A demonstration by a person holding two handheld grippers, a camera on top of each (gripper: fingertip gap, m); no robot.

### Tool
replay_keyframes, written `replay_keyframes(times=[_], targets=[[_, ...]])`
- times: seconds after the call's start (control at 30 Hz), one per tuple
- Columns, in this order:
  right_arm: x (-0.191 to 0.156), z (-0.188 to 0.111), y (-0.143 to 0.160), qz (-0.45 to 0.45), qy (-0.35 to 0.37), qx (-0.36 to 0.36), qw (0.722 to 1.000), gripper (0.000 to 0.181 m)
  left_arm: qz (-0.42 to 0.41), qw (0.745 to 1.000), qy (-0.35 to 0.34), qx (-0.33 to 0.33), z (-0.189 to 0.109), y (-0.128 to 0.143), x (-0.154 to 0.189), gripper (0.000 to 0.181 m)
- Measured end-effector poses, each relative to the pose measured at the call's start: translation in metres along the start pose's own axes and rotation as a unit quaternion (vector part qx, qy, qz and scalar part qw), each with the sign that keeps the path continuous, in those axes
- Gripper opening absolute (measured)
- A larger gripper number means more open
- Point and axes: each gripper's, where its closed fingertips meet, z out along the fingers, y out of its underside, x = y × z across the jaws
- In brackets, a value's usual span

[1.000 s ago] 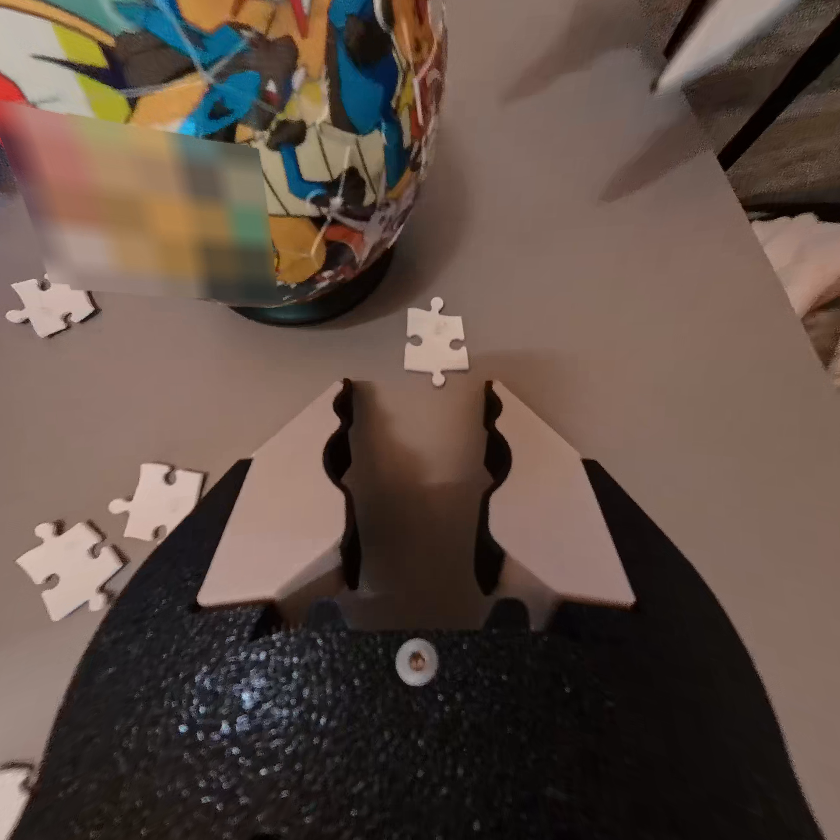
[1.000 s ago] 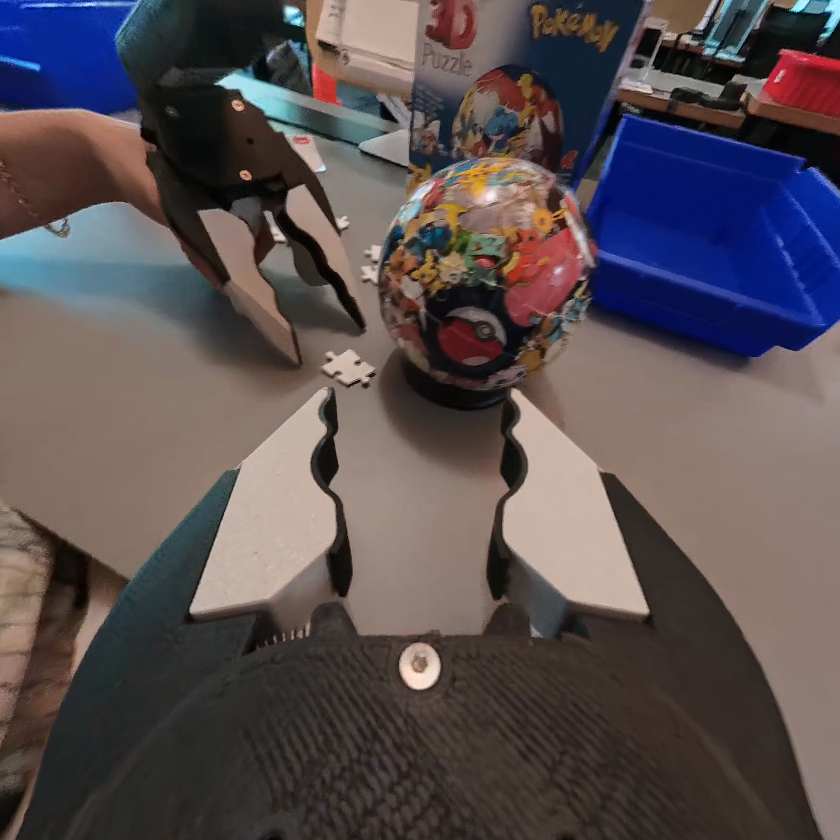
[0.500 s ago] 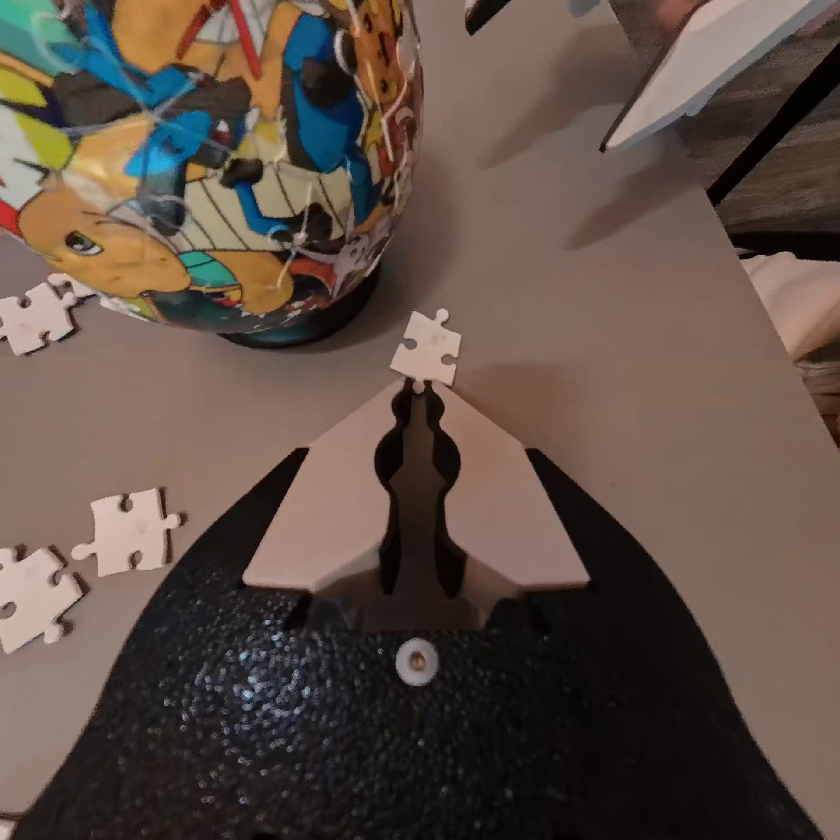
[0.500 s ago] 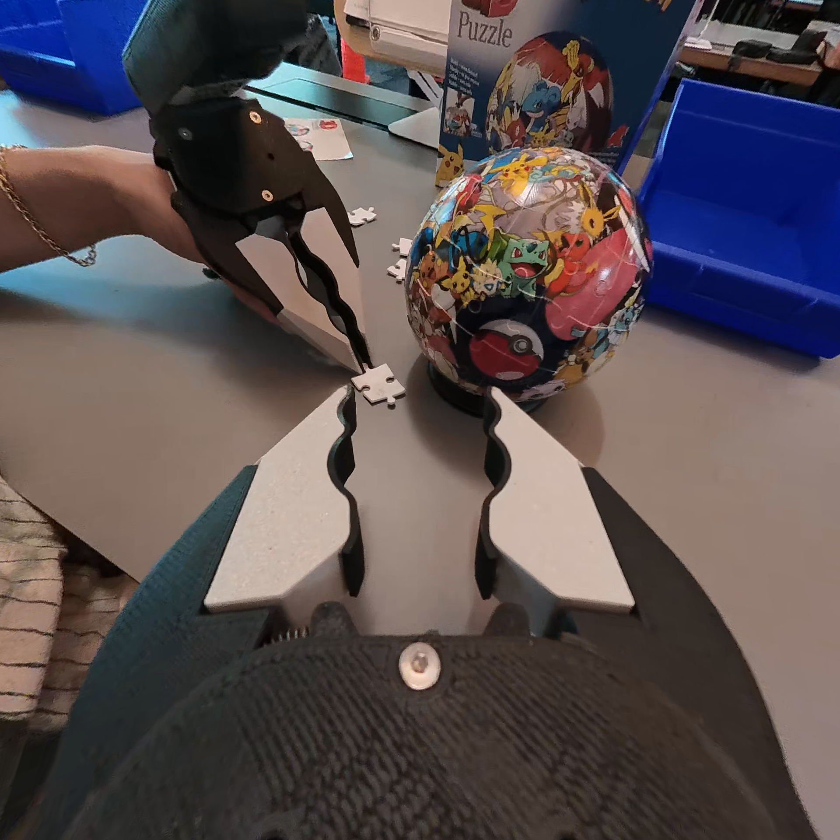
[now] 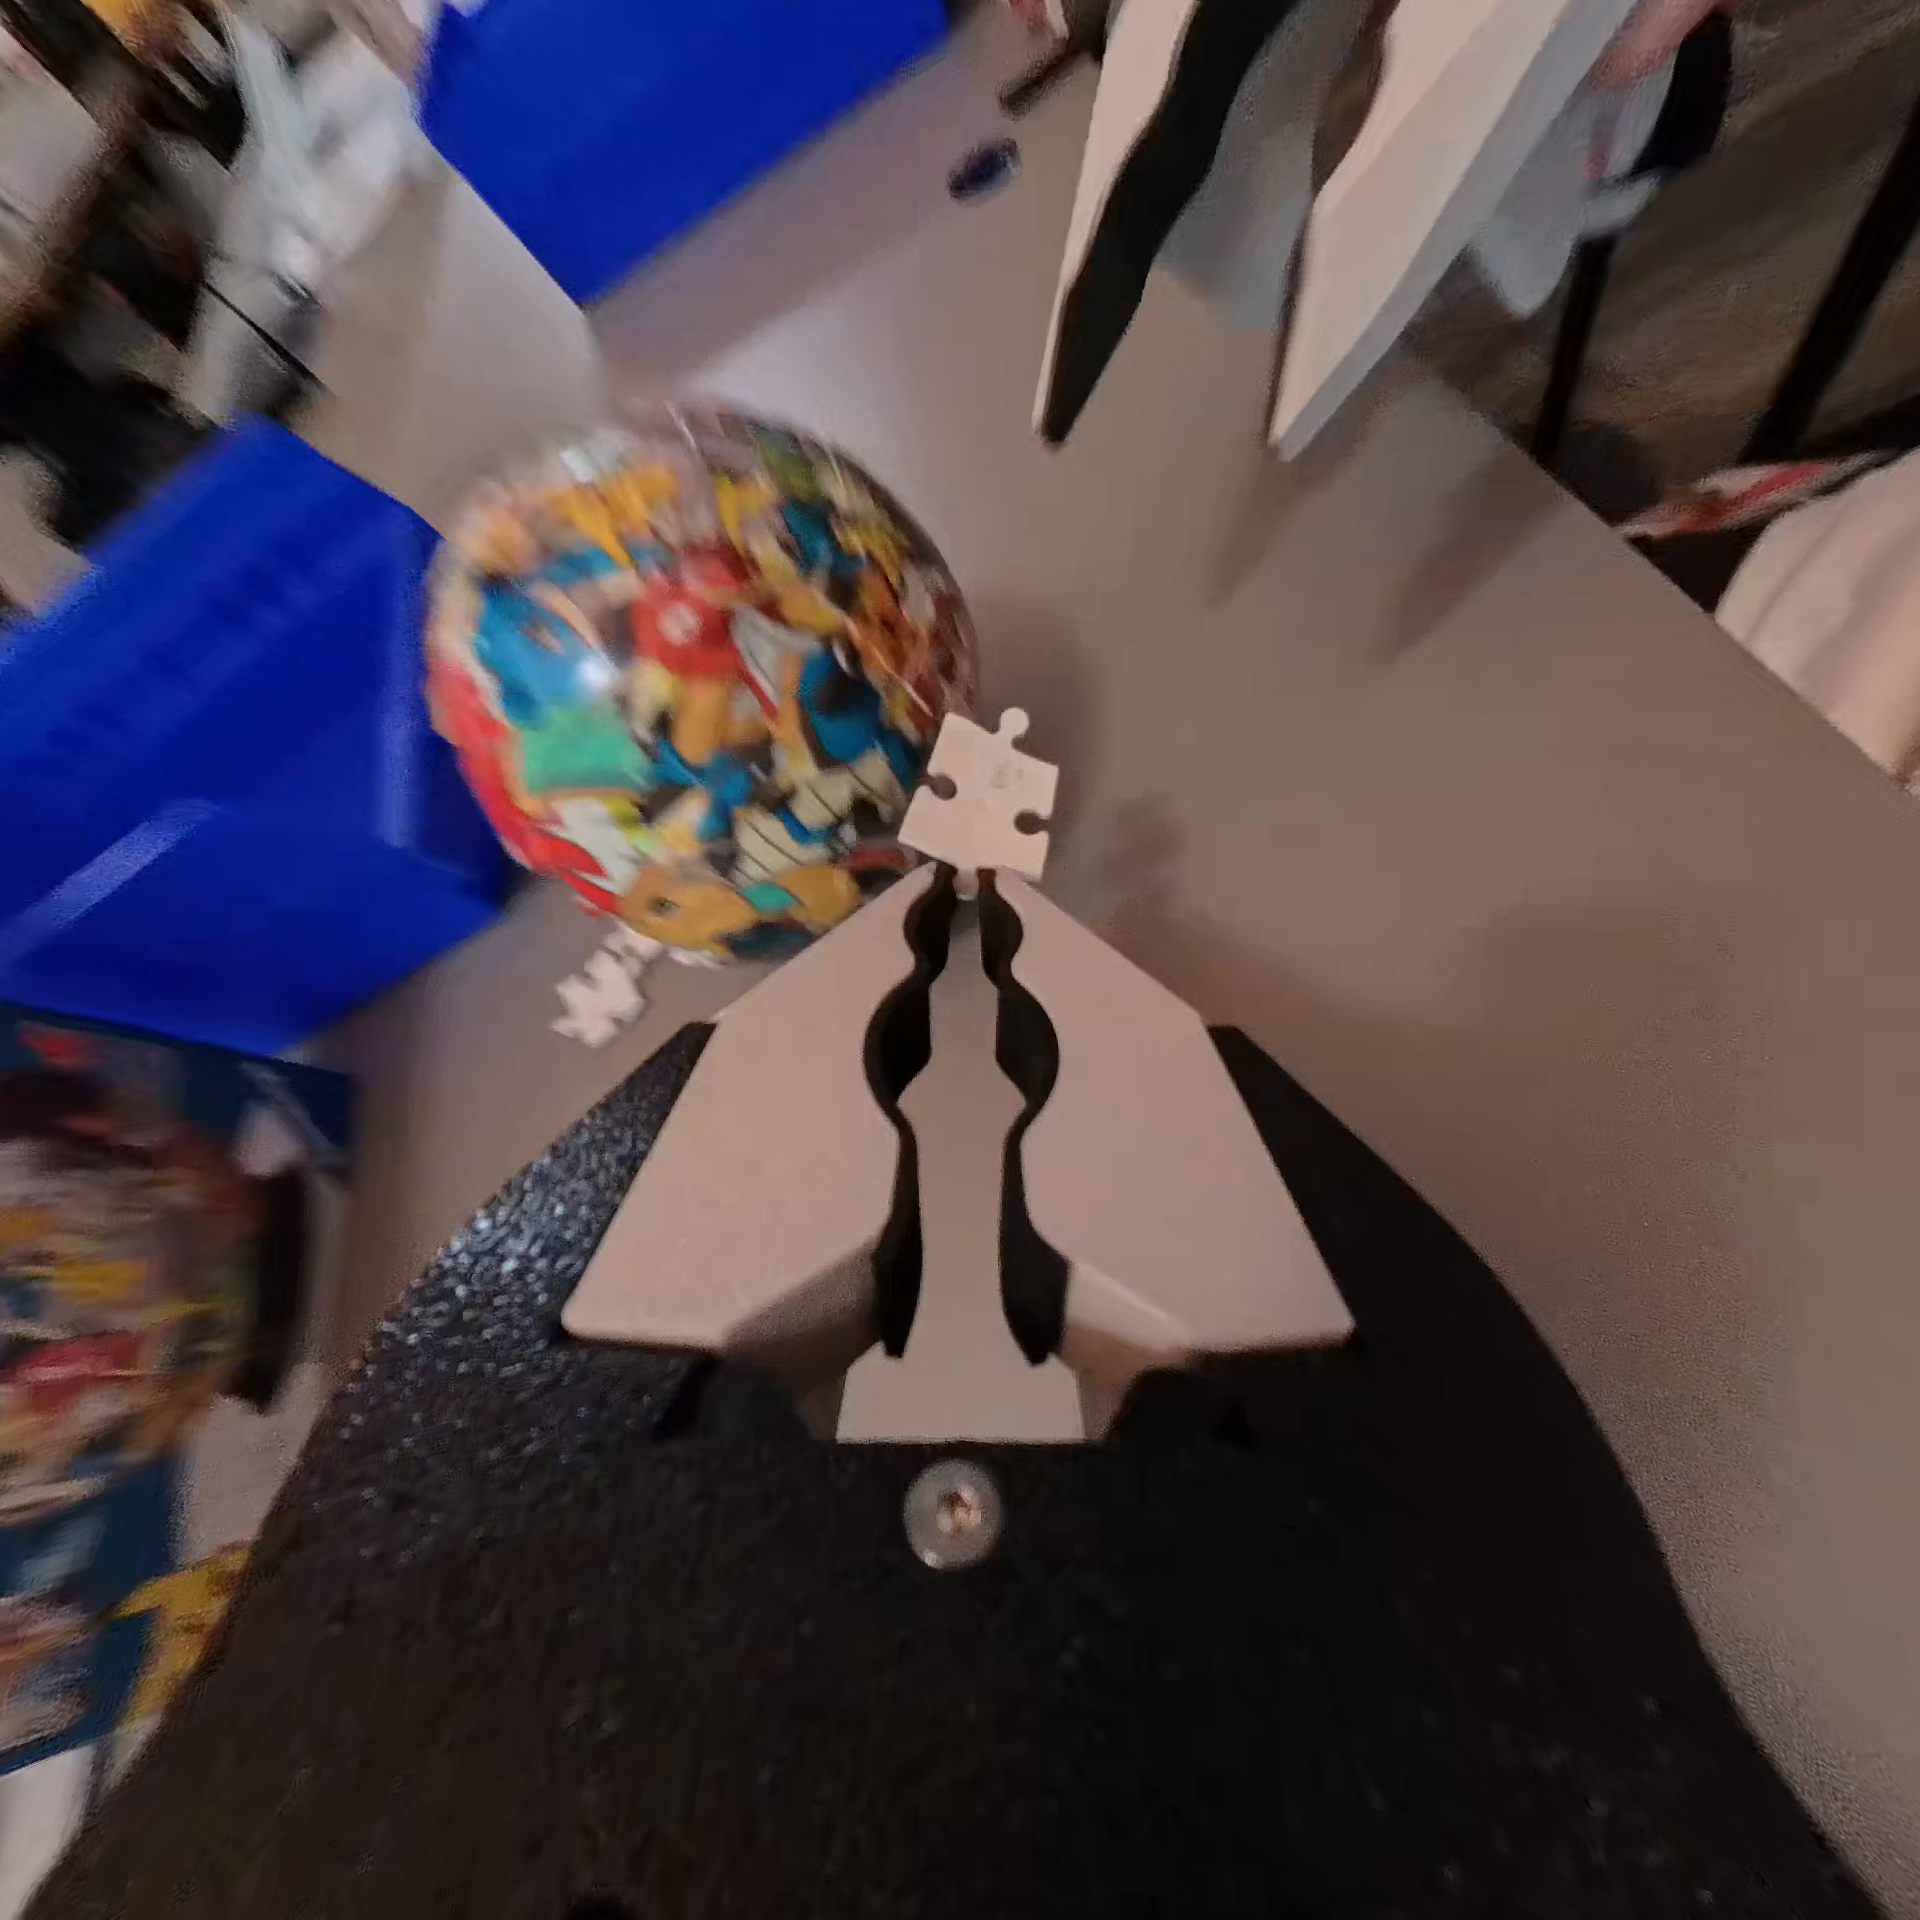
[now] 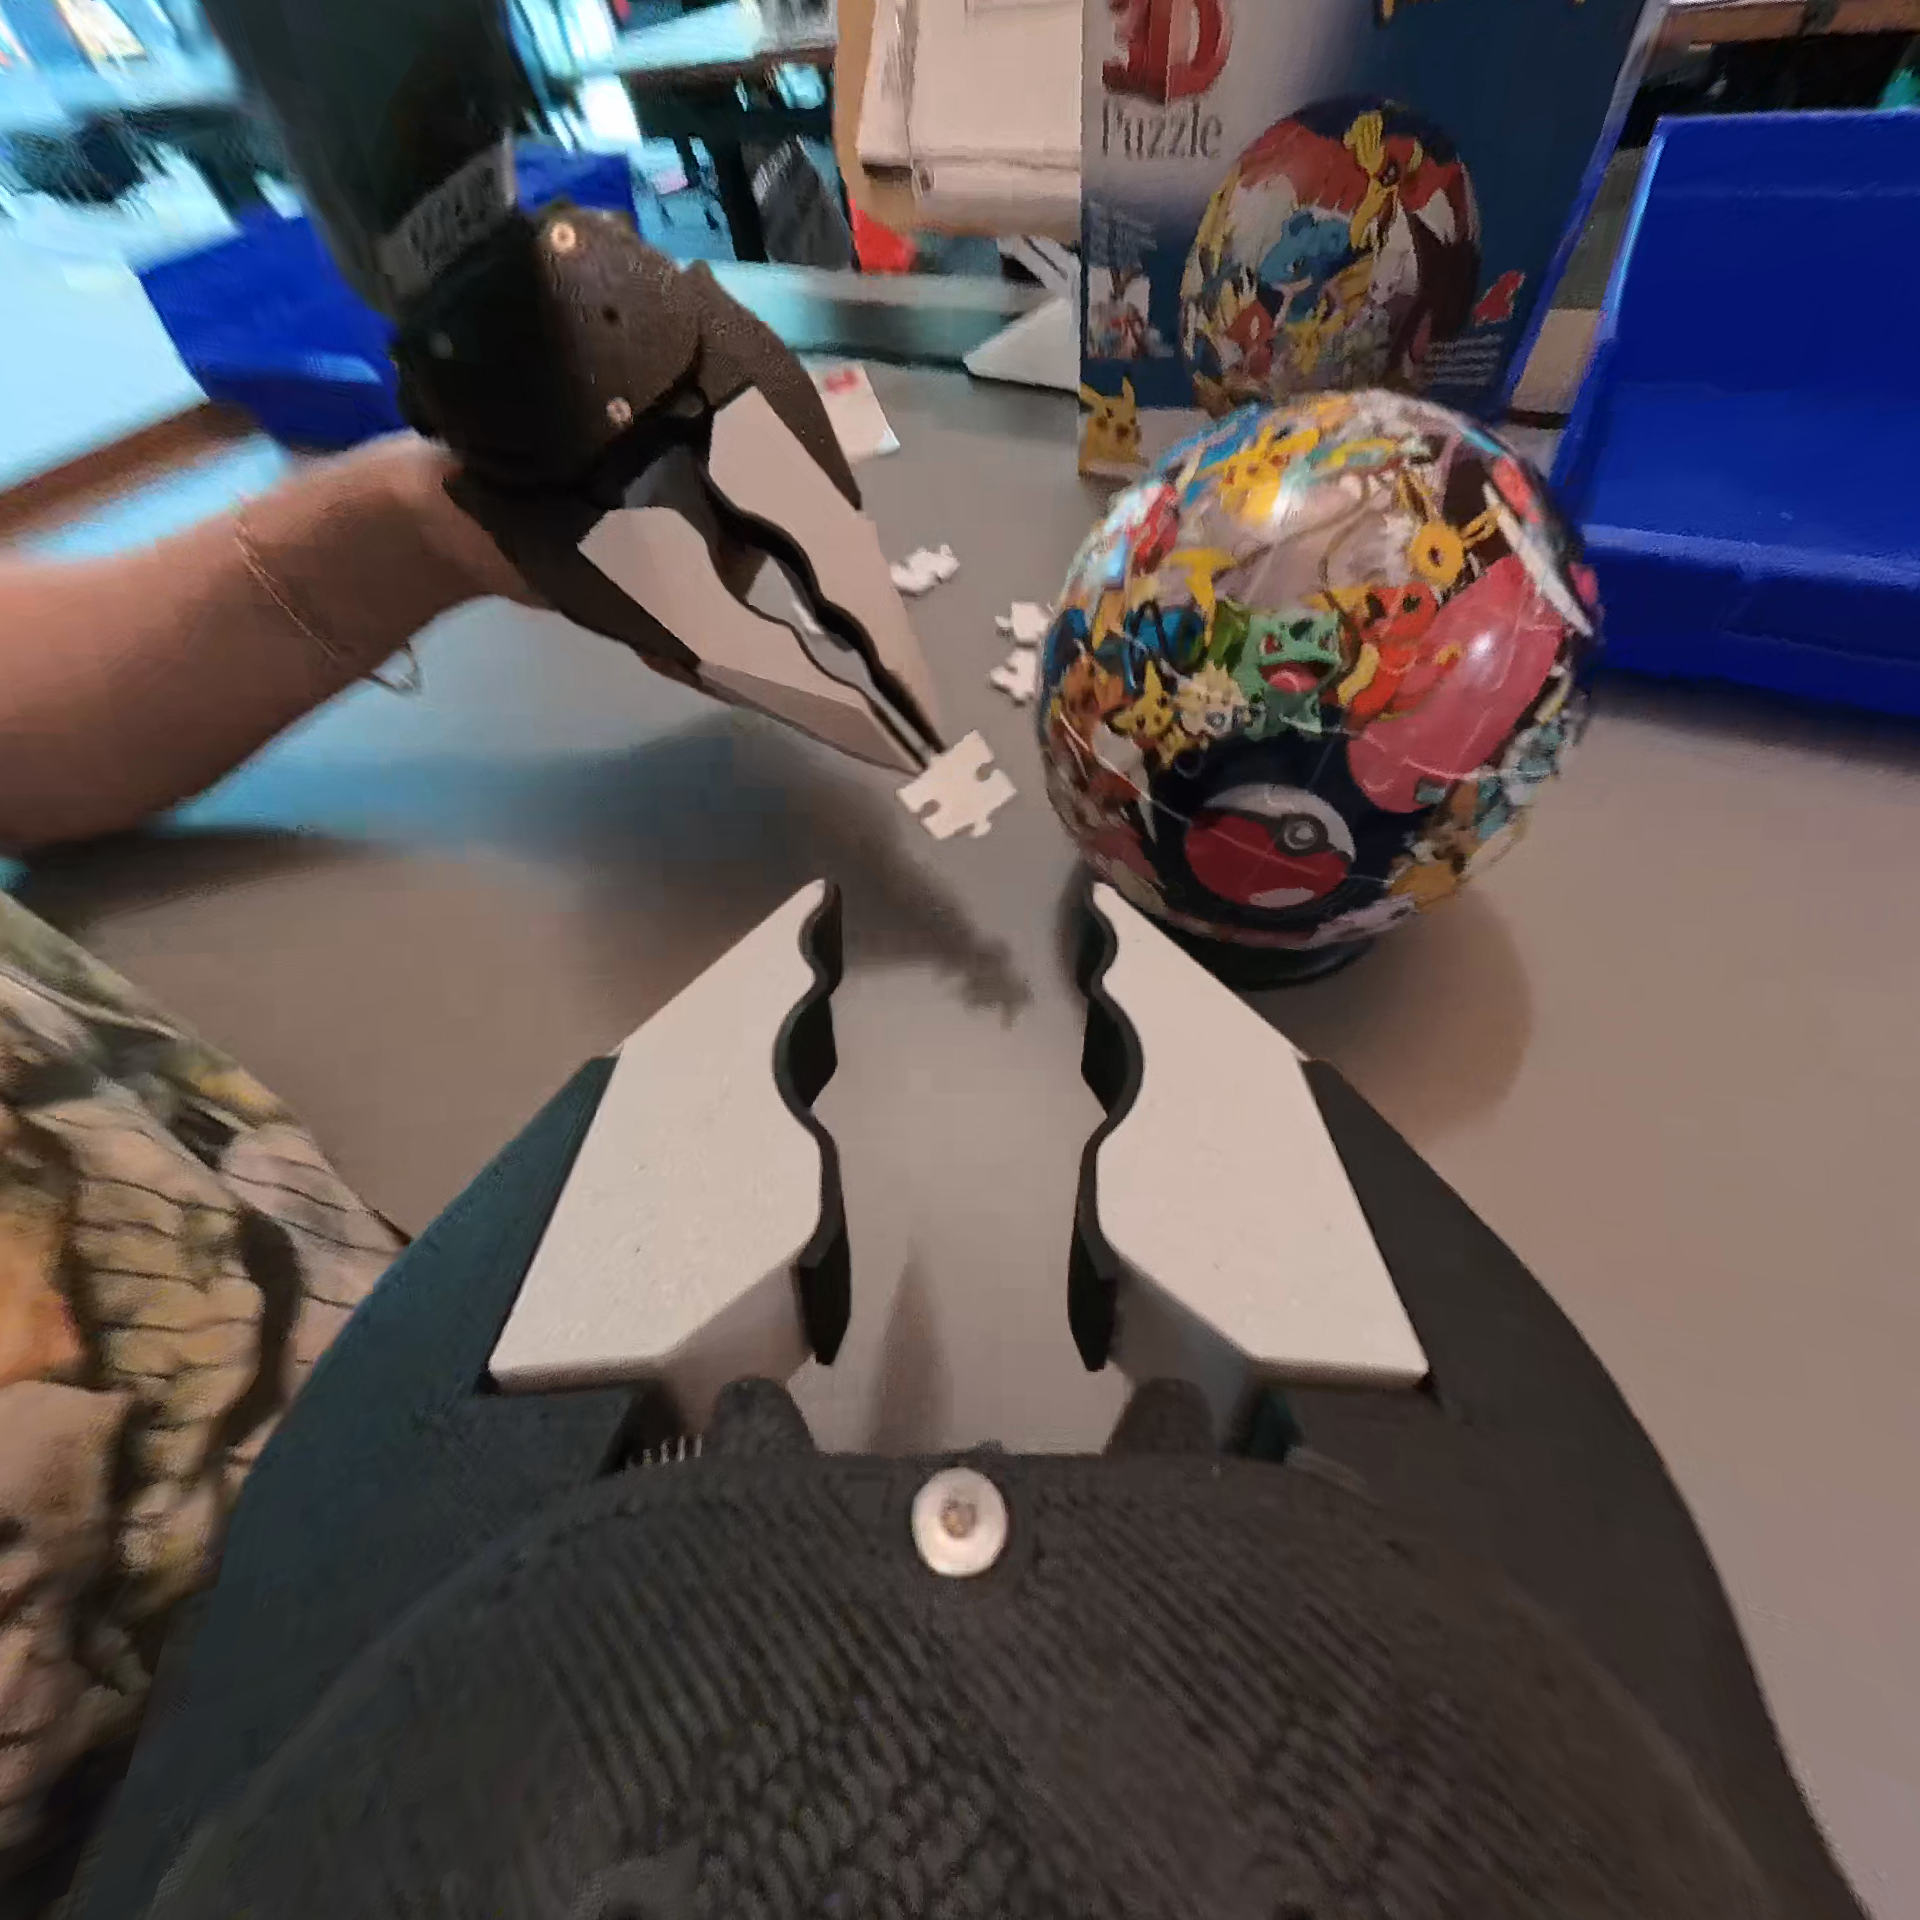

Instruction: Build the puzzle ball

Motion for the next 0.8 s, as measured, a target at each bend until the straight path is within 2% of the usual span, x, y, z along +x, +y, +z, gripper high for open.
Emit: replay_keyframes(times=[0.17, 0.3, 0.5, 0.53, 0.63, 0.7, 0.8], targets=[[-0.014, 0.003, -0.046, 0.085, -0.059, 0.097, 0.99, 0.043, 0.069, 0.987, -0.106, 0.097, -0.034, -0.064, -0.019, 0.002], [-0.028, -0.003, -0.085, 0.103, -0.126, 0.156, 0.974, 0.029, 0.125, 0.972, -0.159, 0.116, -0.045, -0.089, -0.024, 0.002], [-0.032, -0.008, -0.111, 0.065, -0.139, 0.187, 0.97, 0.004, 0.147, 0.962, -0.187, 0.132, -0.055, -0.102, -0.027, 0.002], [-0.034, -0.008, -0.112, 0.069, -0.147, 0.186, 0.969, 0.006, 0.15, 0.96, -0.194, 0.136, -0.056, -0.104, -0.028, 0.002], [-0.027, -0.004, -0.108, 0.069, -0.12, 0.173, 0.975, 0.029, 0.17, 0.955, -0.202, 0.137, -0.058, -0.106, -0.026, 0.002], [-0.022, -0.009, -0.11, 0.076, -0.111, 0.185, 0.973, 0.025, 0.176, 0.952, -0.203, 0.147, -0.059, -0.109, -0.024, 0.002], [-0.025, -0.011, -0.114, 0.104, -0.146, 0.195, 0.964, 0.015, 0.174, 0.953, -0.203, 0.144, -0.058, -0.108, -0.026, 0.002]])
